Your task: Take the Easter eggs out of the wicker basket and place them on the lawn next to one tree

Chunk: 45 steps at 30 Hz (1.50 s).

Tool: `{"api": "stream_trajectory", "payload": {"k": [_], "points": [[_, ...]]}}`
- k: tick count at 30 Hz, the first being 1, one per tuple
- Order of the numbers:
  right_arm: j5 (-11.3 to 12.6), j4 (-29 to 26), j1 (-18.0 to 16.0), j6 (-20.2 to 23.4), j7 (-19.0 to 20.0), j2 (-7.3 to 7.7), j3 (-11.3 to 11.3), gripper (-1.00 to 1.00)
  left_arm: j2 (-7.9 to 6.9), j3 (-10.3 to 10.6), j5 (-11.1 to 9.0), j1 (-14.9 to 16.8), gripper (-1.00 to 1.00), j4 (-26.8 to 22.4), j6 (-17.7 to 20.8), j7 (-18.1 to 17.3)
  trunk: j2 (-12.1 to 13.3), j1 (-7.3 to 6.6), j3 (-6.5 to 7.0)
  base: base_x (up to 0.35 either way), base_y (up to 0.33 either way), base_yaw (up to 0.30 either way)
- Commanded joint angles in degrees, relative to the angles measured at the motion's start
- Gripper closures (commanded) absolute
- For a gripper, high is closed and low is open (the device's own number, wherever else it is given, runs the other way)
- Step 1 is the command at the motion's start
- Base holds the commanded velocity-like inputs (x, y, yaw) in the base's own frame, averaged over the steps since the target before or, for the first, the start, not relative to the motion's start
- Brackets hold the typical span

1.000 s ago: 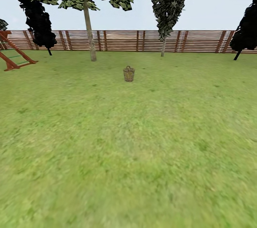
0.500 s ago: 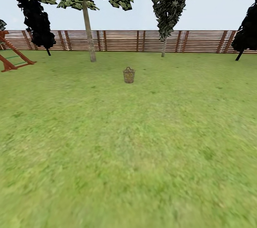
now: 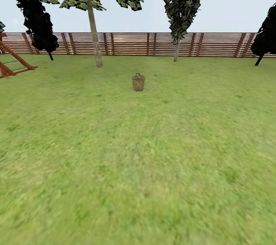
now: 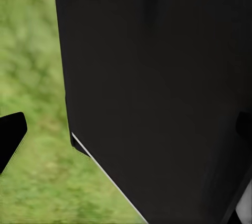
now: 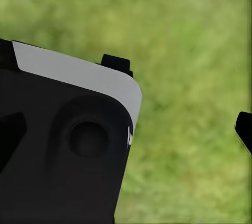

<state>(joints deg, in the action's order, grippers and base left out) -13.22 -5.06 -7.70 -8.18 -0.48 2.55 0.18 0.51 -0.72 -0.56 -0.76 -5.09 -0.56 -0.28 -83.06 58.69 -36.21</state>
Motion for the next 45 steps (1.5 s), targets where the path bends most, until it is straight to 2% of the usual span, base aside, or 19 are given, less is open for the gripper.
{"api": "stream_trajectory", "payload": {"k": [1, 15, 22, 37, 45], "points": [[-0.32, 0.05, -0.03, -0.17, -0.05, 0.01, -0.01, -1.0, 0.01, -0.07, -0.06, -0.03, -1.0, -0.09, -0.06, -0.01, -0.01, 0.03, -0.04, 0.334, 0.0, 0.0], [-0.32, 0.05, -0.03, -0.17, -0.13, 0.06, -0.01, -1.0, 0.02, -0.07, -0.06, -0.03, -1.0, -0.09, -0.06, 0.01, -0.01, 0.03, -0.04, 0.334, -0.006, 0.0], [-0.32, 0.05, -0.03, -0.17, -0.13, 0.05, -0.01, -1.0, 0.06, -0.1, -0.01, -0.03, -1.0, -0.09, -0.06, 0.3, -0.01, 0.03, -0.04, 0.264, -0.176, 0.0], [-0.24, 0.05, -0.03, -0.19, -0.13, 0.09, -0.02, -1.0, 0.5, -0.07, -0.06, -0.03, -1.0, -0.18, -0.1, 0.81, -0.01, 0.03, -0.04, -0.011, -0.233, 0.006], [-0.23, 0.05, -0.03, -0.26, -0.13, 0.09, -0.08, -1.0, 0.61, -0.07, -0.06, -0.03, -1.0, -0.18, -0.07, 0.81, -0.01, 0.03, -0.04, -0.002, -0.009, 0.242]]}}
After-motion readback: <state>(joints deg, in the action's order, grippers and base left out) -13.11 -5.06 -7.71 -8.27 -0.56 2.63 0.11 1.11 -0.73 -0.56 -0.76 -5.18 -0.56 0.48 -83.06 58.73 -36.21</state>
